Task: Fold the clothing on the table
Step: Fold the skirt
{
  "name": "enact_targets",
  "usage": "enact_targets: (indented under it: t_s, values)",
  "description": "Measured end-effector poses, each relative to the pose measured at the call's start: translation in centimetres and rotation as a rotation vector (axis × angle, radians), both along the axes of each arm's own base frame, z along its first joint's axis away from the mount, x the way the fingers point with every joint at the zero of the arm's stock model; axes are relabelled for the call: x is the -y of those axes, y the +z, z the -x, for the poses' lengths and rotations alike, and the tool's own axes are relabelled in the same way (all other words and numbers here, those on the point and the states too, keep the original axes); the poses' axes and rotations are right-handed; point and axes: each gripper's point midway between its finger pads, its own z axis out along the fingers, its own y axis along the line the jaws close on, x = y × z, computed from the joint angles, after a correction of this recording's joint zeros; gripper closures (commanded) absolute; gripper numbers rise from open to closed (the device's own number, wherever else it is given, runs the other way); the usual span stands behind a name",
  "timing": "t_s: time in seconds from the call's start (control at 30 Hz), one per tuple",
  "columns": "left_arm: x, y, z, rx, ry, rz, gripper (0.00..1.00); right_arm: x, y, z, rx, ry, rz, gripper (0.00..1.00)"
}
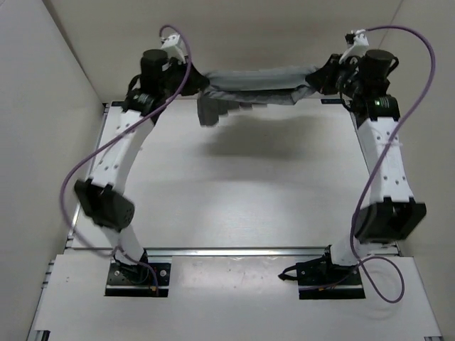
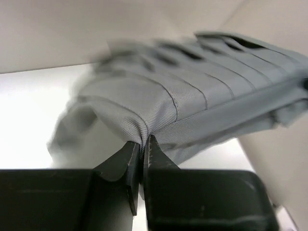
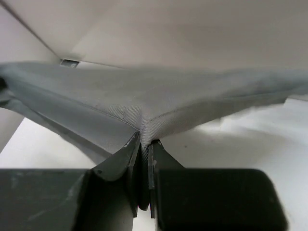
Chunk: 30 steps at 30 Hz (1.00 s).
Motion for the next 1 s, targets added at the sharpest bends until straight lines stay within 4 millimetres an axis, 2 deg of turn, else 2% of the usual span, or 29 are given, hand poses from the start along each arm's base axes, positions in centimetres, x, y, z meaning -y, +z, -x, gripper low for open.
enact_targets:
  t_s: [0.03,0.1,0.13,0.17,0.23,0.27,0.33,0.37,0.4,0.43,0.47,0.5,0.53,0.6,0.73,0.8,0.87,1.0]
  values:
    - [-0.5,2.3,1.9,0.055,-0.004,0.019,1.0,-0.1,1.0,1.5,0.031,0.004,0.005,1.0]
    - [-1.3,4.4,5.9,0.11,-0.027,0.05,1.0,-0.6,1.1,4.7,0.059,0.03,0.008,1.0]
    - [-1.7,4.3,8.0,0.124,-0.042,0.063,1.0,-0.9,-0.1,6.2,0.046,0.045,0.005,1.0]
    - [-2.0,3.3,9.7,0.11,-0.054,0.064,1.0,-1.1,-1.9,7.5,0.02,0.059,0.001,1.0]
    - [-2.2,-1.1,11.9,0.039,-0.07,0.051,1.0,-1.5,-6.9,9.7,-0.059,0.079,-0.008,1.0]
    - [-2.3,-4.3,12.7,-0.023,-0.072,0.034,1.0,-1.7,-10.2,11.0,-0.126,0.084,-0.015,1.0]
    - [-2.2,-12.9,14.8,-0.209,-0.073,-0.023,1.0,-1.9,-17.1,13.3,-0.288,0.081,-0.027,1.0]
    - [-2.4,-17.2,16.4,-0.315,-0.074,-0.052,1.0,-2.2,-20.5,14.7,-0.384,0.084,-0.038,1.0]
    - [-2.7,-21.0,18.4,-0.418,-0.072,-0.083,1.0,-2.6,-24.2,16.6,-0.502,0.088,-0.051,1.0]
    - [-3.2,-24.3,20.7,-0.522,-0.075,-0.113,1.0,-3.1,-27.0,18.7,-0.602,0.097,-0.06,1.0]
    - [-3.6,-26.3,22.7,-0.597,-0.076,-0.133,1.0,-3.6,-29.0,20.9,-0.691,0.107,-0.071,1.0]
    - [-3.9,-27.5,24.2,-0.649,-0.074,-0.147,1.0,-3.9,-30.1,22.3,-0.747,0.114,-0.078,1.0]
    - [-4.2,-27.8,25.1,-0.675,-0.073,-0.152,1.0,-4.1,-30.7,23.5,-0.784,0.118,-0.083,1.0]
    - [-4.3,-26.7,25.6,-0.658,-0.068,-0.137,1.0,-4.3,-30.0,24.1,-0.772,0.118,-0.089,1.0]
    - [-4.4,-23.4,24.5,-0.547,-0.052,-0.075,1.0,-4.2,-26.9,22.6,-0.646,0.116,-0.104,1.0]
    - [-4.4,-22.9,23.9,-0.536,-0.049,-0.046,1.0,-4.1,-26.3,21.6,-0.627,0.121,-0.114,1.0]
    - [-4.4,-23.5,22.9,-0.562,-0.042,-0.043,1.0,-4.2,-26.6,20.5,-0.646,0.129,-0.121,1.0]
    - [-4.1,-26.4,20.1,-0.674,-0.032,-0.082,1.0,-4.0,-28.3,17.7,-0.726,0.124,-0.127,1.0]
